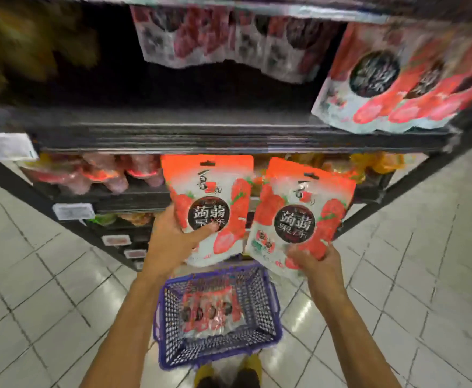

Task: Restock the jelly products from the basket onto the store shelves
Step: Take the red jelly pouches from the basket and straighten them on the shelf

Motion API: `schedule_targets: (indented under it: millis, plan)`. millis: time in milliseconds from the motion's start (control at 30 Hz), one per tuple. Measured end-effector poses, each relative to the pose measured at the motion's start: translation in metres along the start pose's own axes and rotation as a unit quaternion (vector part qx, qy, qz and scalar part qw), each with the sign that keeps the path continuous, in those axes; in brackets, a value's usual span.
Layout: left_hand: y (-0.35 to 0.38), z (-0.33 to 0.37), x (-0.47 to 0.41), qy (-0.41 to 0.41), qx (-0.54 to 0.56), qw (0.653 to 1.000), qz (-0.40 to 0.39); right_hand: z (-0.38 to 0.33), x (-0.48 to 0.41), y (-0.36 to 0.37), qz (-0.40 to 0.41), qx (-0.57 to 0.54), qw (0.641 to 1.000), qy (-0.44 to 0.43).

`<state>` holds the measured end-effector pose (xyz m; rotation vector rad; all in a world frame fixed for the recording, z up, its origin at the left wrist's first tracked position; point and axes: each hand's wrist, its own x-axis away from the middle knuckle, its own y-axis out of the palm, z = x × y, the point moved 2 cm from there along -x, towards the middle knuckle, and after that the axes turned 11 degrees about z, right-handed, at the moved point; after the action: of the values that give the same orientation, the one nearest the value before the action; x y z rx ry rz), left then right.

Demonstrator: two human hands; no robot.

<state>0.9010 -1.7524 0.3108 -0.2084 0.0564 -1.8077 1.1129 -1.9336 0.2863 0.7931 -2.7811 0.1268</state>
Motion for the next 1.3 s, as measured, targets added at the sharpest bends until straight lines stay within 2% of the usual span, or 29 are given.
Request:
schedule_targets:
  millis: [200,433,700,1033,1300]
  plan:
    - [0.007,0.072,0.01,0.031,0.029,0.999,0.001,-0.076,0.01,-0.015,0.059,-0.059,0.994,-0.065]
    - [0.028,0.107,0.022,0.01,0.053,0.999,-0.007,-0.119,0.012,-0.029,0.098,-0.035,0.988,-0.117]
    - [0.054,0.113,0.018,0.017,0.028,0.999,-0.012,-0.136,-0.018,-0.022,0.017,-0.049,0.991,-0.127]
    - [0.08,0.094,-0.006,0.021,0.027,0.998,0.051,-0.144,-0.077,0.0,-0.019,-0.042,0.985,-0.166]
    - [0.071,0.087,-0.015,0.025,0.056,0.995,0.074,-0.169,-0.105,0.042,-0.024,-0.068,0.974,-0.216]
